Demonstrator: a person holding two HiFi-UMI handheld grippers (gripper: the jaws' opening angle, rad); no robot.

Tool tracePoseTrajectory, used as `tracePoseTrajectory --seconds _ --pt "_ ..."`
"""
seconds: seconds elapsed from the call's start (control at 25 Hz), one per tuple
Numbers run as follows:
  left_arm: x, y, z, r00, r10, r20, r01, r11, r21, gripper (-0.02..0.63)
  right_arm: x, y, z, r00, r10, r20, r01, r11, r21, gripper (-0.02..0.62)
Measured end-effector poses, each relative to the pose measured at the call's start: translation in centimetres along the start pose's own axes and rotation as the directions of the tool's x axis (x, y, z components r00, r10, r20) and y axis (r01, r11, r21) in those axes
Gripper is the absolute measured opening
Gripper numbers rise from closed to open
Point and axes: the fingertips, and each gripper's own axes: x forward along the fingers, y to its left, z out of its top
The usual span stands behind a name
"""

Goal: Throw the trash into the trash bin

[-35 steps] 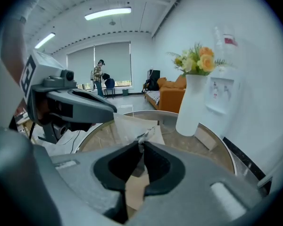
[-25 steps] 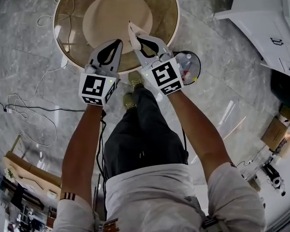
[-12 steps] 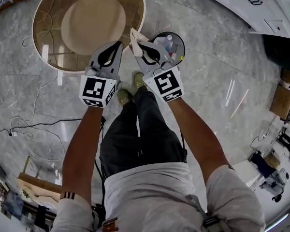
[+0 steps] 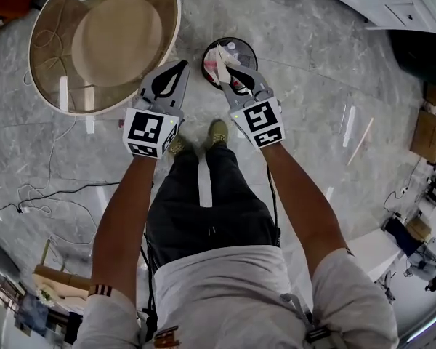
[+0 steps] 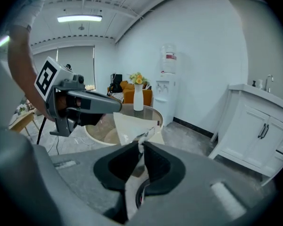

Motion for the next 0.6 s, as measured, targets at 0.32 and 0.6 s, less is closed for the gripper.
tracePoseTrajectory --seconds 0.32,0.6 --pt "5.9 -4.8 -0.7 0.999 -0.004 -0.042 0.005 1.0 0.018 0.0 -1.8 -4.6 -6.4 0.99 0.044 -0.131 -0.05 0.998 -0.042 0.037" --pt "8.7 -5.1 -1.9 0.997 0.001 -0.071 0.001 1.0 0.031 0.0 1.3 -6.7 -12.0 0.954 0.109 -0.278 -0.143 0.984 -0.103 0.046"
